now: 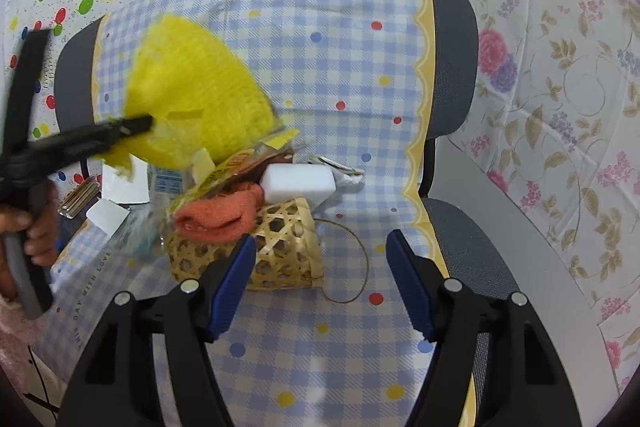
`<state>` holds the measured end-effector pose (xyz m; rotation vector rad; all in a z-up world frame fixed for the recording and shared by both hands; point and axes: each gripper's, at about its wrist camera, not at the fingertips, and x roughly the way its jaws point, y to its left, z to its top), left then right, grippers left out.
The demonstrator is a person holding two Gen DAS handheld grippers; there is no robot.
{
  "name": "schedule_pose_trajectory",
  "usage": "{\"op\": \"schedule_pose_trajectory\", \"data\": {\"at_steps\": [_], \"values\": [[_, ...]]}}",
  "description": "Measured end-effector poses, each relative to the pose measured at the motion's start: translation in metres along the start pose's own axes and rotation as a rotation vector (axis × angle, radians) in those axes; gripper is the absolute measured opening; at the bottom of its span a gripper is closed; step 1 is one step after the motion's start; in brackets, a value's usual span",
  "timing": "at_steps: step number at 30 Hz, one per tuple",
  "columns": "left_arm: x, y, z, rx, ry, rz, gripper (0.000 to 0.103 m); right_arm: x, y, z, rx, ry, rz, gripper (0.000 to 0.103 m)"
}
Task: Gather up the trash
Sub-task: 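Reach the left gripper to the yellow foam net and grasp it, then carry the yellow foam net with the left gripper over the trash bin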
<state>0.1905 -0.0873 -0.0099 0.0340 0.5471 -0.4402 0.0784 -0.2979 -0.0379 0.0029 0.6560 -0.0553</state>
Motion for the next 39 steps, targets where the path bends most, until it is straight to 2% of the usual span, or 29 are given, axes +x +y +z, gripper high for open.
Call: {"op": "schedule_pose_trajectory", "data": {"at_steps": [4, 7, 11, 13, 16, 18, 21, 27, 33, 35, 37, 39], "values": [[-0.065, 0.015, 0.003, -0.004, -0.087, 0.087, 0.022, -0.014, 0.012, 0.005, 0.007, -0.017, 0.025, 0.067], [-0.088, 0.03, -0.003, -0.009, -0.047, 0.177, 0.022, -0.022, 0.025, 0.007, 0.004, -0.023, 0.055, 0.067], [-0.104, 0.057, -0.032, -0.049, 0.009, 0.263, 0.022, -0.021, 0.058, 0.004, -0.034, -0.015, 0.113, 0.066], [-0.104, 0.068, -0.049, -0.083, 0.035, 0.272, 0.022, -0.015, 0.079, -0.001, -0.062, 0.009, 0.151, 0.046], [-0.107, 0.086, -0.077, -0.117, 0.053, 0.313, 0.022, 0.004, 0.108, -0.009, -0.086, 0.063, 0.226, 0.044], [-0.107, 0.093, -0.092, -0.142, 0.061, 0.325, 0.022, 0.023, 0.129, -0.014, -0.088, 0.098, 0.271, 0.044], [-0.108, 0.106, -0.103, -0.165, 0.065, 0.336, 0.022, 0.055, 0.149, -0.019, -0.078, 0.147, 0.299, 0.055], [-0.105, 0.118, -0.104, -0.167, 0.063, 0.334, 0.022, 0.111, 0.169, -0.023, 0.023, 0.261, 0.365, 0.054], [-0.098, 0.122, -0.106, -0.175, 0.067, 0.323, 0.022, 0.145, 0.177, -0.019, 0.087, 0.318, 0.34, 0.049], [-0.096, 0.123, -0.107, -0.178, 0.072, 0.323, 0.022, 0.149, 0.182, -0.017, 0.088, 0.31, 0.32, 0.04], [-0.098, 0.121, -0.106, -0.175, 0.071, 0.327, 0.022, 0.147, 0.184, -0.013, 0.089, 0.292, 0.307, 0.018], [-0.102, 0.121, -0.104, -0.171, 0.061, 0.328, 0.022, 0.131, 0.182, -0.005, 0.094, 0.24, 0.331, 0.015]]}}
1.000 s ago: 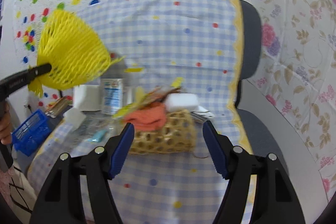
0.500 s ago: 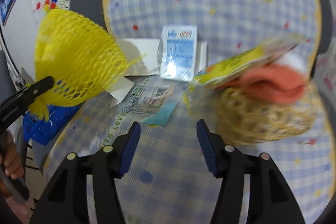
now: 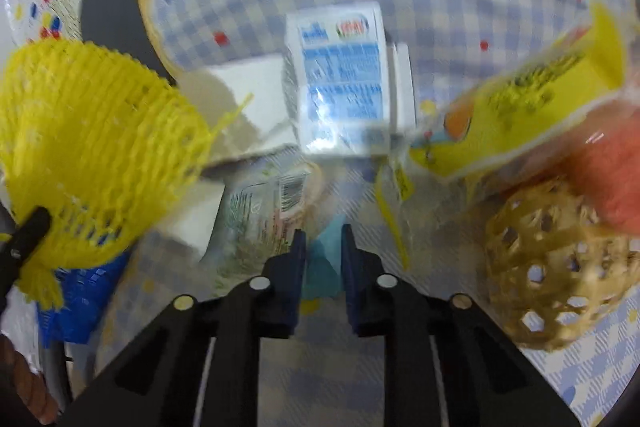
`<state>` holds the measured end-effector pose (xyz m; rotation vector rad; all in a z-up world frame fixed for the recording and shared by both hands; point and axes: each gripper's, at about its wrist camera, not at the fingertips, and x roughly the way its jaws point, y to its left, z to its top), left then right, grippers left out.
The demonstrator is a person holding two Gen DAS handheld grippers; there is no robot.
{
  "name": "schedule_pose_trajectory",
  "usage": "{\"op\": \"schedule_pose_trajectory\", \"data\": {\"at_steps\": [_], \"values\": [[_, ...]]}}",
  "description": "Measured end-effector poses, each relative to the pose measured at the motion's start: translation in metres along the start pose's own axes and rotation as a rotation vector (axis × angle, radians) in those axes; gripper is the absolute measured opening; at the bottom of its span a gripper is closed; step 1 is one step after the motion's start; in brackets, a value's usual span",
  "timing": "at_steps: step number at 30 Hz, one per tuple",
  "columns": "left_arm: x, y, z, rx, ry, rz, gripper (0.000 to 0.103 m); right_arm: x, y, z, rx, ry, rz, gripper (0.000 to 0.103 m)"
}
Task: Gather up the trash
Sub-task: 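Carry the yellow foam net with the left gripper over the trash bin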
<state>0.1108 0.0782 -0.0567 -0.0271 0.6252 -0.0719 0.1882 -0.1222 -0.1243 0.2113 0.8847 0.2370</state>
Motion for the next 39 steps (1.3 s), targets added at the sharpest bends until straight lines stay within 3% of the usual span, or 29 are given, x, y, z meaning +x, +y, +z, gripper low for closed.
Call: {"op": "schedule_pose_trajectory", "data": {"at_steps": [6, 9, 15, 21, 30, 35, 39], "values": [[-0.044, -0.006, 0.013, 0.015, -0.061, 0.009, 0.022, -0.105, 0.02, 0.008, -0.135, -0.233, -0.058, 0.006], [-0.07, -0.018, 0.014, 0.031, -0.084, 0.005, 0.022, -0.15, 0.015, 0.002, -0.158, -0.283, -0.09, 0.002], [-0.106, -0.064, -0.008, 0.08, -0.09, -0.086, 0.022, -0.206, -0.013, -0.042, -0.139, -0.29, -0.084, 0.002], [-0.126, -0.121, -0.048, 0.151, -0.057, -0.216, 0.022, -0.261, -0.046, -0.098, -0.087, -0.298, -0.134, 0.002], [-0.148, -0.219, -0.103, 0.322, -0.01, -0.432, 0.022, -0.34, -0.107, -0.195, 0.052, -0.3, -0.376, 0.002], [-0.154, -0.277, -0.135, 0.408, 0.049, -0.574, 0.022, -0.365, -0.14, -0.246, 0.168, -0.264, -0.456, 0.002], [-0.149, -0.316, -0.17, 0.499, 0.11, -0.633, 0.023, -0.373, -0.162, -0.284, 0.249, -0.234, -0.492, 0.002]]}}
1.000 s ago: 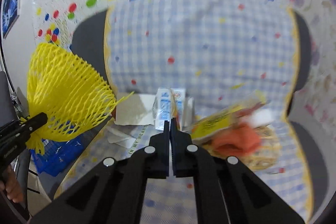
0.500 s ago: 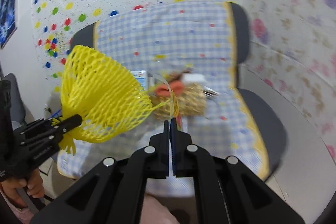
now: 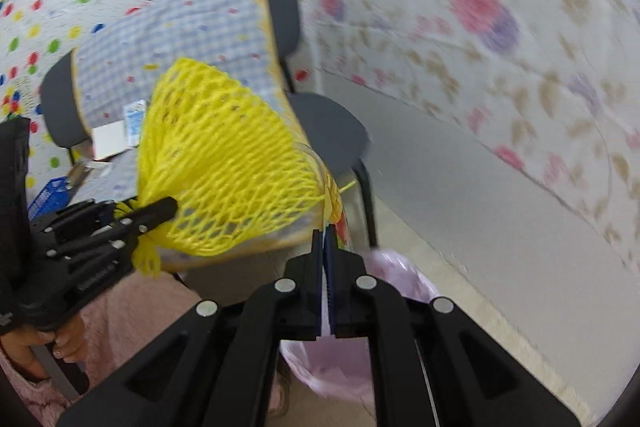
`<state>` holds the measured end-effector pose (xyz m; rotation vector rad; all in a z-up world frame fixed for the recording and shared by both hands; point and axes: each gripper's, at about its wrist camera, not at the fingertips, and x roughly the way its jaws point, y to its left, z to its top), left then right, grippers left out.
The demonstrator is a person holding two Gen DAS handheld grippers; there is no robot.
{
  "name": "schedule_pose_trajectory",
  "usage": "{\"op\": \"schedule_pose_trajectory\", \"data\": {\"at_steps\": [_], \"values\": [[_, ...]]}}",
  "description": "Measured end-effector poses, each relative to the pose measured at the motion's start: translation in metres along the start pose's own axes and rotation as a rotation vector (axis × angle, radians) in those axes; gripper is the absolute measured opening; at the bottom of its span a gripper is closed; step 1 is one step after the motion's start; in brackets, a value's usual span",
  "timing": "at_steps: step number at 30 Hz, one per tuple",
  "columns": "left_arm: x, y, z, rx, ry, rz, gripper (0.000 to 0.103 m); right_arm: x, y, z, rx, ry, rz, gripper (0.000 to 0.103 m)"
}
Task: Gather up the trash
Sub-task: 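Carry the yellow foam net with the left gripper over the trash bin, then open the left gripper to drop the net into the bin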
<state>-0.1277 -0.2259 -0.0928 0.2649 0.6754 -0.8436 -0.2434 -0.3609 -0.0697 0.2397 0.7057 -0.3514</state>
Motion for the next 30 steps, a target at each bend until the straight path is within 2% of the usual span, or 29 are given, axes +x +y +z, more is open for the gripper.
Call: {"op": "schedule_pose_trajectory", "data": {"at_steps": [2, 6, 13, 16, 18, 19, 20, 21, 22, 23, 25, 30], "values": [[0.017, -0.013, -0.007, 0.023, 0.037, -0.019, 0.023, 0.004, -0.013, -0.011, 0.031, 0.023, -0.012, 0.003], [0.046, -0.034, -0.019, 0.076, 0.083, 0.0, 0.023, 0.018, -0.035, -0.034, 0.094, 0.066, -0.03, 0.003], [0.088, -0.044, -0.03, 0.101, 0.163, 0.006, 0.028, 0.051, -0.057, -0.052, 0.151, 0.125, -0.044, 0.003], [0.099, -0.044, -0.03, 0.101, 0.175, -0.013, 0.039, 0.067, -0.063, -0.056, 0.165, 0.14, -0.039, 0.003], [0.106, -0.043, -0.03, 0.093, 0.186, -0.024, 0.05, 0.078, -0.066, -0.058, 0.172, 0.149, -0.047, 0.003], [0.107, -0.042, -0.03, 0.088, 0.19, -0.028, 0.053, 0.083, -0.069, -0.059, 0.177, 0.156, -0.051, 0.005], [0.109, -0.041, -0.03, 0.083, 0.193, -0.032, 0.061, 0.087, -0.071, -0.06, 0.185, 0.161, -0.049, 0.007], [0.11, -0.04, -0.029, 0.079, 0.196, -0.029, 0.067, 0.09, -0.073, -0.062, 0.192, 0.167, -0.048, 0.015], [0.111, -0.039, -0.029, 0.078, 0.199, -0.027, 0.068, 0.091, -0.074, -0.062, 0.193, 0.169, -0.053, 0.022], [0.111, -0.037, -0.03, 0.075, 0.202, -0.027, 0.068, 0.09, -0.075, -0.062, 0.193, 0.168, -0.059, 0.023], [0.108, -0.034, -0.029, 0.08, 0.199, -0.027, 0.068, 0.084, -0.076, -0.061, 0.194, 0.161, -0.062, 0.024], [0.084, -0.023, -0.021, 0.099, 0.141, 0.029, 0.068, 0.061, -0.075, -0.049, 0.183, 0.116, -0.086, 0.025]]}}
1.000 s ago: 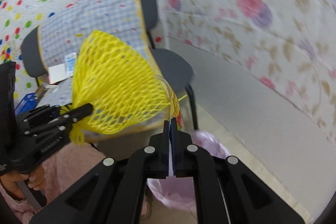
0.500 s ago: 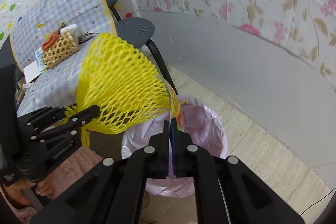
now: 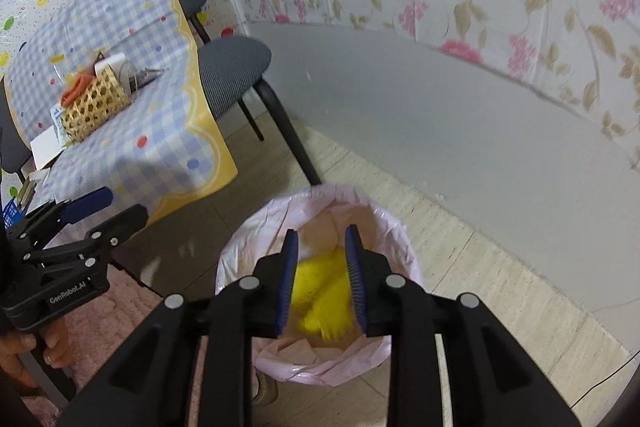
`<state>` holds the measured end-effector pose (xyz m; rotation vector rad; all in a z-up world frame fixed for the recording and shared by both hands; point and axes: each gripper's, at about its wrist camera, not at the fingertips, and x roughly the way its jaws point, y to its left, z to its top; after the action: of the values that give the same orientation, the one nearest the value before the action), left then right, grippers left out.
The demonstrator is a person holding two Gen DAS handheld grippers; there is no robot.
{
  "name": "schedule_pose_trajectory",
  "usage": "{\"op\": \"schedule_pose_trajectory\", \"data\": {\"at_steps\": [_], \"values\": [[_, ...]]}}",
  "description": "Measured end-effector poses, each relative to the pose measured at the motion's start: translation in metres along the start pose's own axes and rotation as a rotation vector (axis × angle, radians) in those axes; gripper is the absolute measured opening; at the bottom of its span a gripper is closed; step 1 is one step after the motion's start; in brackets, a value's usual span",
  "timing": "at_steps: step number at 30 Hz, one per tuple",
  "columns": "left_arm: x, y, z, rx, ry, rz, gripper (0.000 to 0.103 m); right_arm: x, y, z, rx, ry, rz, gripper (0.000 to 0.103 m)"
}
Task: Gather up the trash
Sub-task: 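Open the left gripper to drop the net into the bin, then grasp the white paper with the left gripper while the right gripper grasps the yellow snack packet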
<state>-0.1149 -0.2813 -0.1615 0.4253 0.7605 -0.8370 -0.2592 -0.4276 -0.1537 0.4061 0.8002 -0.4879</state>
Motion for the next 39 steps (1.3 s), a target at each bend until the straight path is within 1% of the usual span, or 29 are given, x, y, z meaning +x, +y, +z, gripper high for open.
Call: {"op": "schedule_pose_trajectory", "data": {"at_steps": [5, 7, 10, 12, 16, 20, 22, 24, 28, 29, 30, 31, 32, 33, 34, 35, 37, 39], "values": [[-0.027, 0.019, 0.006, -0.028, -0.033, 0.021, 0.068, -0.028, 0.013, 0.014, -0.02, -0.07, 0.016, 0.025], [-0.038, 0.027, 0.009, -0.034, -0.044, 0.043, 0.068, -0.035, 0.025, 0.022, -0.046, -0.083, 0.036, 0.025], [-0.057, 0.051, 0.012, -0.071, -0.067, 0.077, 0.068, -0.043, 0.049, 0.033, -0.097, -0.11, 0.078, 0.026], [-0.071, 0.073, 0.013, -0.105, -0.082, 0.117, 0.068, -0.045, 0.072, 0.041, -0.142, -0.113, 0.132, 0.03], [-0.098, 0.123, 0.009, -0.183, -0.105, 0.211, 0.068, -0.044, 0.12, 0.054, -0.228, -0.128, 0.205, 0.03], [-0.129, 0.177, -0.002, -0.275, -0.12, 0.322, 0.068, -0.042, 0.17, 0.067, -0.304, -0.137, 0.276, 0.031], [-0.142, 0.201, -0.007, -0.308, -0.129, 0.371, 0.068, -0.037, 0.197, 0.073, -0.344, -0.136, 0.303, 0.037], [-0.155, 0.232, -0.013, -0.353, -0.135, 0.43, 0.068, -0.029, 0.226, 0.08, -0.388, -0.131, 0.336, 0.038], [-0.164, 0.301, -0.021, -0.443, -0.115, 0.52, 0.068, -0.007, 0.276, 0.094, -0.458, -0.11, 0.371, 0.041], [-0.163, 0.319, -0.023, -0.457, -0.113, 0.564, 0.069, -0.001, 0.286, 0.096, -0.47, -0.108, 0.378, 0.042], [-0.16, 0.335, -0.025, -0.47, -0.103, 0.594, 0.07, 0.006, 0.297, 0.099, -0.481, -0.104, 0.383, 0.048], [-0.155, 0.352, -0.028, -0.499, -0.077, 0.619, 0.07, 0.018, 0.31, 0.102, -0.489, -0.087, 0.387, 0.051], [-0.153, 0.365, -0.033, -0.535, -0.064, 0.623, 0.07, 0.026, 0.318, 0.104, -0.491, -0.077, 0.396, 0.051], [-0.15, 0.381, -0.035, -0.577, -0.07, 0.604, 0.07, 0.035, 0.326, 0.107, -0.49, -0.07, 0.398, 0.051], [-0.149, 0.388, -0.036, -0.592, -0.071, 0.604, 0.07, 0.041, 0.33, 0.109, -0.488, -0.065, 0.397, 0.051], [-0.146, 0.399, -0.034, -0.605, -0.072, 0.621, 0.07, 0.048, 0.335, 0.112, -0.484, -0.059, 0.404, 0.051], [-0.141, 0.411, -0.026, -0.606, -0.08, 0.633, 0.07, 0.061, 0.344, 0.118, -0.478, -0.051, 0.408, 0.051], [-0.127, 0.425, -0.017, -0.629, -0.078, 0.613, 0.07, 0.073, 0.352, 0.126, -0.476, -0.047, 0.411, 0.051]]}}
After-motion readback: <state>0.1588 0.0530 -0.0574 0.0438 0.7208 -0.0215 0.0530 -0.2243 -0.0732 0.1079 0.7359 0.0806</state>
